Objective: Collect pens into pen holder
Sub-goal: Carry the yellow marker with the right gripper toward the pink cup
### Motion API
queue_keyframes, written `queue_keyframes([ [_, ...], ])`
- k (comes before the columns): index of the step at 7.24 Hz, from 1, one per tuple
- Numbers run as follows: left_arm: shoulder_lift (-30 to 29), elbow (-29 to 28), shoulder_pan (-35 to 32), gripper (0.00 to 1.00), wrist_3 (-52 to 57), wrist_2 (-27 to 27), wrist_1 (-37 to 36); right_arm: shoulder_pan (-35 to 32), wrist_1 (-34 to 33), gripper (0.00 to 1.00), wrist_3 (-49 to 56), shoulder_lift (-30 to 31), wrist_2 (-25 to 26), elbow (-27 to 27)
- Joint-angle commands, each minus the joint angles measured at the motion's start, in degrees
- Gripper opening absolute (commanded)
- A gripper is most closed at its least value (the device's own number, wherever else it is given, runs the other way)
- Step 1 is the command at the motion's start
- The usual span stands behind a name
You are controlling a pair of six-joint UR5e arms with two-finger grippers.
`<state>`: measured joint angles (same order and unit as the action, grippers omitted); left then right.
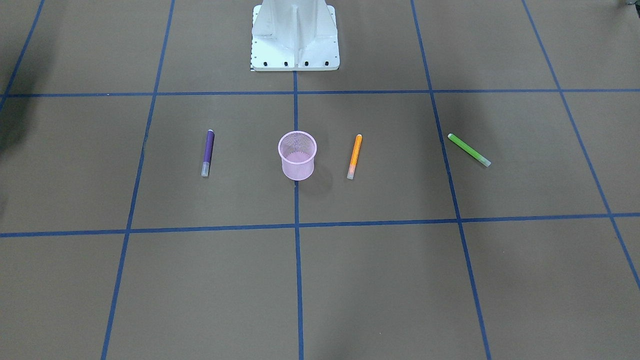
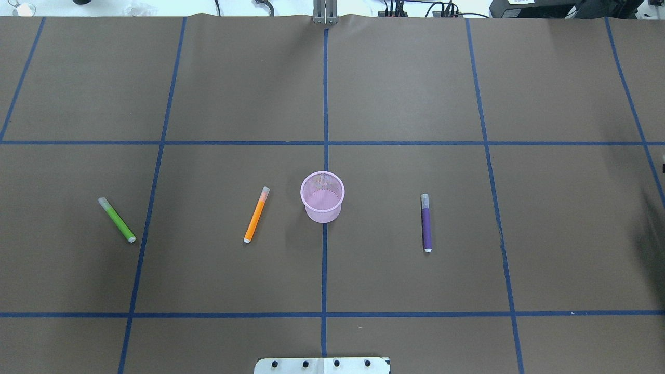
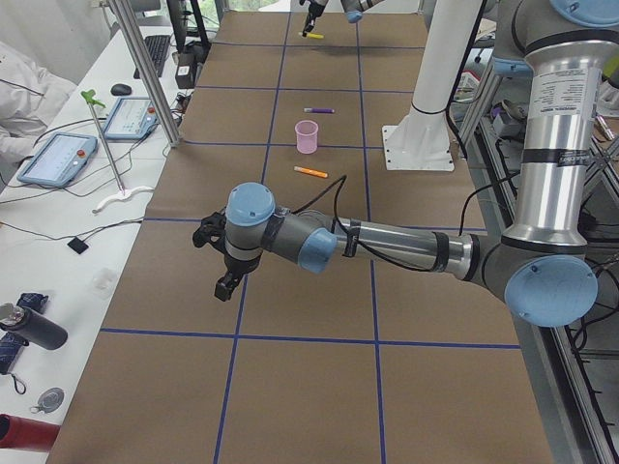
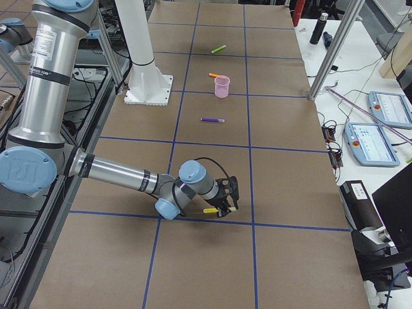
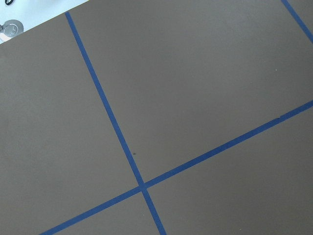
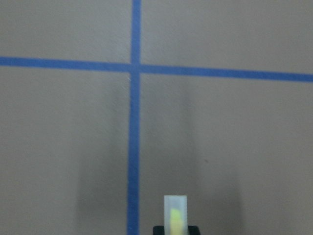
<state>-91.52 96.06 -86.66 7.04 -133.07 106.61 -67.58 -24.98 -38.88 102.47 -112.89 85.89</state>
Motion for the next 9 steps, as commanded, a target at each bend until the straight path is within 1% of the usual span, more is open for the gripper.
queue_keyframes([
  [1, -0.50, 0.79, 0.00, 1.00, 0.00, 0.00, 0.17, 0.08, 0.02, 0.00, -0.67, -7.25, -0.05, 4.54],
  [2, -0.50, 0.54, 0.00, 1.00, 0.08, 0.09, 3.05, 0.34, 0.37, 0.00, -0.76, -9.64, -0.75, 5.33],
  [3, -0.50, 0.19, 0.61, 1.00, 0.00, 0.09, 7.17, 0.95, 2.46, 0.00, -0.84, -12.53, -1.28, 5.34],
  [5, -1.11, 0.36, 2.01, 1.00, 0.08, 0.26, 9.05, 5.50, 3.01, 0.00, -1.72, -19.99, -1.20, 6.12],
  [6, -1.12, 0.10, 2.20, 1.00, 0.17, 0.35, 13.93, 8.22, 3.01, 0.00, -7.47, -25.17, -0.76, 6.47],
  [7, -1.99, -0.08, 2.81, 1.00, 0.17, 0.70, 14.58, 11.04, 2.92, 0.00, -10.13, -28.70, 0.55, 6.74],
  [8, -2.17, -0.78, 3.16, 1.00, 0.35, 0.62, 14.85, 15.59, 2.66, 0.00, -10.33, -30.47, 4.91, 8.31],
  [9, -2.00, -1.83, 3.17, 1.00, 0.26, 0.53, 15.72, 21.90, 2.22, 0.00, -10.51, -31.80, 14.53, 10.06],
])
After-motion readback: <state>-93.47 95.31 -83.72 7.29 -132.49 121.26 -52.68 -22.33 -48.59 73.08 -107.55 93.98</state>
